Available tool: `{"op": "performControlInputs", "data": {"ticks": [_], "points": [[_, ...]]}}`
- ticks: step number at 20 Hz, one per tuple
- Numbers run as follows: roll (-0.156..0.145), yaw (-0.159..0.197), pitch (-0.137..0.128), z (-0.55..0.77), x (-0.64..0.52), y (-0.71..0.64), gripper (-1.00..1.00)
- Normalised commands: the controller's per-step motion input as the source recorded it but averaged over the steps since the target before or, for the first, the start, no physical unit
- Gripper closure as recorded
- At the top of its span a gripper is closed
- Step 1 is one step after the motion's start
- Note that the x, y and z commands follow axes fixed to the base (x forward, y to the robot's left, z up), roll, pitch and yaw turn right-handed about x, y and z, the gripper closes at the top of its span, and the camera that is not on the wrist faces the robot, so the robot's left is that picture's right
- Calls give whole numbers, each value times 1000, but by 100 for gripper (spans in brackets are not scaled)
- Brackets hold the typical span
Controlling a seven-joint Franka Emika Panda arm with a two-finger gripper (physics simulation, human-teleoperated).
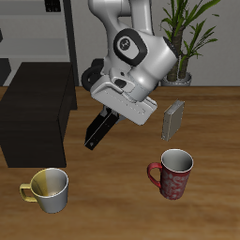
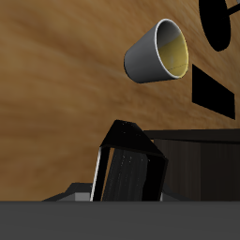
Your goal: Black book top region shelf and red mug top shelf
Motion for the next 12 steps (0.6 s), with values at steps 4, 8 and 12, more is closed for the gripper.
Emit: {"op": "performControlInputs", "data": {"ticks": [4,8,12], "points": [[-247,21,-10,-181,-84,-10,100],[-119,1,32,-147,-32,61,100],[-99,22,20,-131,-105,168,100]]}}
